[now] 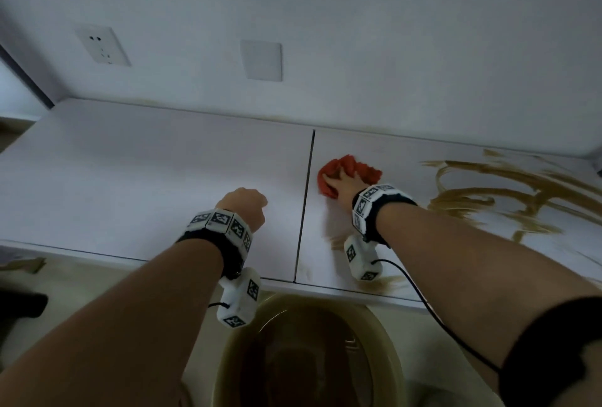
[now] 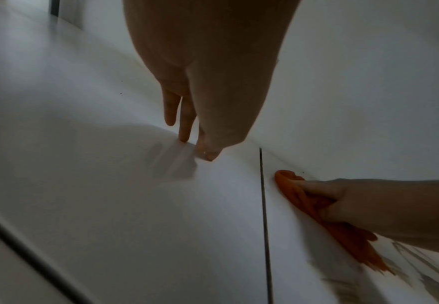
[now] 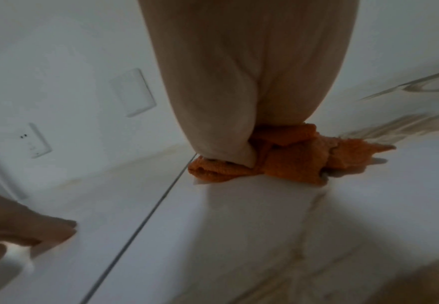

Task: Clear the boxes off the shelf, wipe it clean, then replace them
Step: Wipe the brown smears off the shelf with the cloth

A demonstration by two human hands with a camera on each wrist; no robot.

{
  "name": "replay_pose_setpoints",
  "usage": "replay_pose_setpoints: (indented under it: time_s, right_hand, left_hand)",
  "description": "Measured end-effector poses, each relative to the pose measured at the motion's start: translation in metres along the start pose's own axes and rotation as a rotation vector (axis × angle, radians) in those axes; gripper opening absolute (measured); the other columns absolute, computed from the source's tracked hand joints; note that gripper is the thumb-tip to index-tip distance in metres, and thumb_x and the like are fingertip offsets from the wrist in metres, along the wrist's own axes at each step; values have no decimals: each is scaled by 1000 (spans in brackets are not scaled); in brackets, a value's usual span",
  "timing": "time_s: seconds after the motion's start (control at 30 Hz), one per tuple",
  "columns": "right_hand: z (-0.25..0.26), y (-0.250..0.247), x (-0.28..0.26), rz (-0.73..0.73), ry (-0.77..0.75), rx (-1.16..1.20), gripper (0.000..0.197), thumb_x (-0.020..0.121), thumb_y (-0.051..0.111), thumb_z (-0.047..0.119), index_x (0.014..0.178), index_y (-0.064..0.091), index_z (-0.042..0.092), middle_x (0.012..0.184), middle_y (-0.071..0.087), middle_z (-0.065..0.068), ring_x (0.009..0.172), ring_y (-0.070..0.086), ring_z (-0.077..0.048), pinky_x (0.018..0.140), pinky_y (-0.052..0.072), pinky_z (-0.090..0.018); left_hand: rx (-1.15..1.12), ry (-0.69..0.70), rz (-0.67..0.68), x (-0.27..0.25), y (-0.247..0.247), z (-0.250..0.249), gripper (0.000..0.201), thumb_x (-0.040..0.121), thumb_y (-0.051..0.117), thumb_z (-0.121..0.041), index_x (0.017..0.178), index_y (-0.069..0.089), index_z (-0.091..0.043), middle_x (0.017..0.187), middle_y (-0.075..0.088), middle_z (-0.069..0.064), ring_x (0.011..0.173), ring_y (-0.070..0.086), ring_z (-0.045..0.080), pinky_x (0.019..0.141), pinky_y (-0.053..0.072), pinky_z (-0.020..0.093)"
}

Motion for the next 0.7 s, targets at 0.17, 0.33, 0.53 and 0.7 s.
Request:
replay_pose_setpoints:
  time_s: [0.17, 0.33, 0.53, 0.7]
  right_hand:
    - [47, 14, -8, 101, -124, -62, 62, 98, 37, 25, 151, 5, 32, 159, -10, -7, 144, -4, -39, 114, 7, -55]
    - [67, 25, -43, 164, -278, -231, 71, 96, 44, 17, 150, 3, 35, 158, -11, -7, 144, -5, -38, 115, 10, -56]
    - [32, 35, -82, 179, -312, -203, 68, 97, 40, 11, 149, 6, 39, 159, -9, -4, 146, -4, -32, 119, 5, -51]
    - [-2, 28, -74, 185, -164, -202, 75, 95, 51, 32, 149, 0, 36, 158, -13, -6, 145, -4, -36, 117, 5, -54]
  left_hand:
    - [-22, -9, 3, 0, -2, -2, 47, 89, 42, -11, 132, 54, -24, 136, 52, 2, 125, 50, 22, 104, 43, 34]
    - [45, 7, -13, -13, -5, -11, 43, 91, 40, -9, 132, 52, -16, 131, 55, 7, 120, 54, 24, 101, 46, 35]
    - [107, 11, -28, -39, -11, -15, 41, 92, 40, -9, 128, 56, -18, 129, 56, 6, 115, 57, 25, 97, 48, 33]
    - [84, -27, 2, -51, -2, -5, 37, 92, 42, -10, 124, 60, -14, 127, 58, 8, 115, 58, 25, 98, 49, 34]
Point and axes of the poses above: each hand's wrist, its own x-axis towards the middle knuckle, its own y-axis out of the palm, z = x × y, the point moved 3 cm from there along x, towards the middle knuckle
